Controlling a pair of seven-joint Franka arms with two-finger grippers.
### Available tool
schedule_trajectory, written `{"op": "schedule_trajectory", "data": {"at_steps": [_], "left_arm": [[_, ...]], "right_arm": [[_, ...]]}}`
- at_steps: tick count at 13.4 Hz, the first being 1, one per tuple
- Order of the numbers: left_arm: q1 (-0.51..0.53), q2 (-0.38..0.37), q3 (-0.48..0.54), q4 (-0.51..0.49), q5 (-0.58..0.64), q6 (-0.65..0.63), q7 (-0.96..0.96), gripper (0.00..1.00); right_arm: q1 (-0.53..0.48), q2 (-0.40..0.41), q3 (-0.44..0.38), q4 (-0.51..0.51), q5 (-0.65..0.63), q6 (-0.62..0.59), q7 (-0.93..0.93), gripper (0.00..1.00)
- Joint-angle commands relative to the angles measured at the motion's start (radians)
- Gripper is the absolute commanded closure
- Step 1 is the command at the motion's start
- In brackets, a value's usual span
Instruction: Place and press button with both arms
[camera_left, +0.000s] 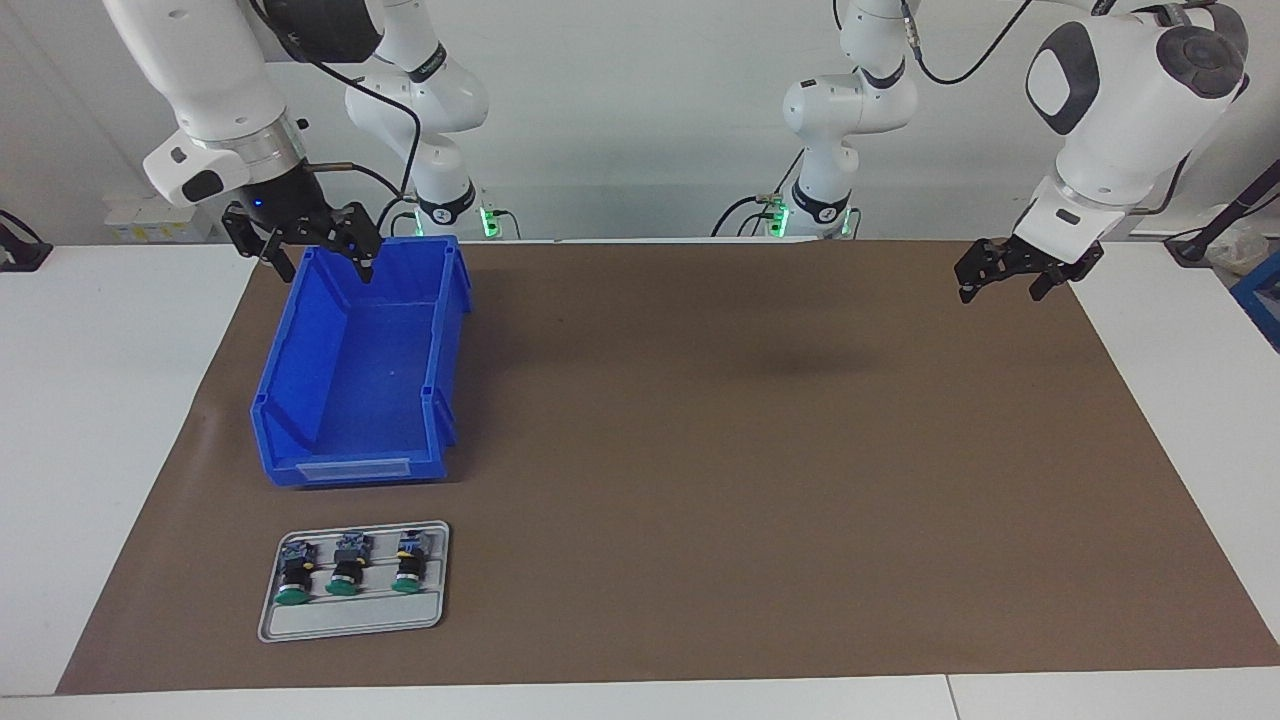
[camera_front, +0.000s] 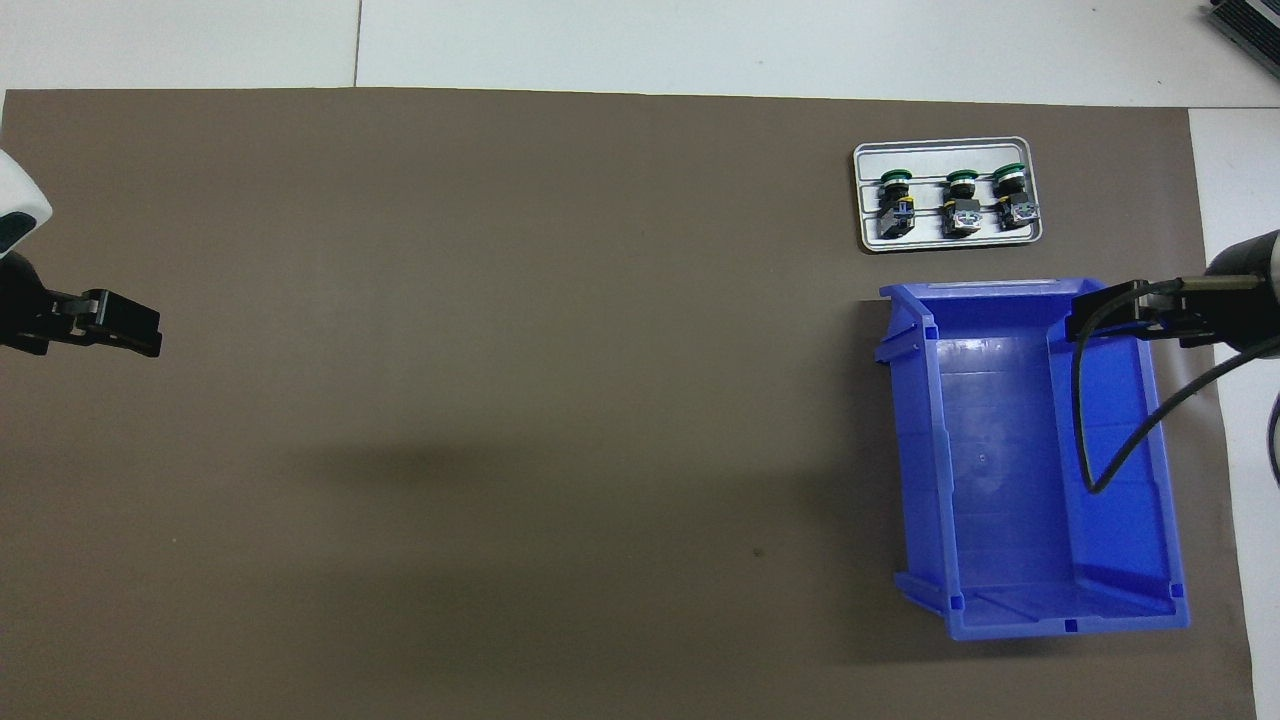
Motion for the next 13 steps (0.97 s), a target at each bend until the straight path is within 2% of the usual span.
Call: {"op": "schedule_trajectory", "data": {"at_steps": [1,7,13], "left_arm": [[0.007,-0.034,-0.005,-0.04,0.016,0.023,-0.01,0.0],[0.007,-0.034,-0.005,-0.04,0.016,0.023,-0.01,0.0],[0.007,-0.034,-0.005,-0.04,0.016,0.023,-0.01,0.0]], "right_arm": [[-0.012,-0.015,0.003,-0.018,-0.004,0.017,-0.019,0.0],[-0.035,-0.015,0.003,-0.016,0.008,-0.001,-0.022,0.0],[-0.041,0.04,0.002,-0.008,-0.009,0.114,-0.013,0.04]]}}
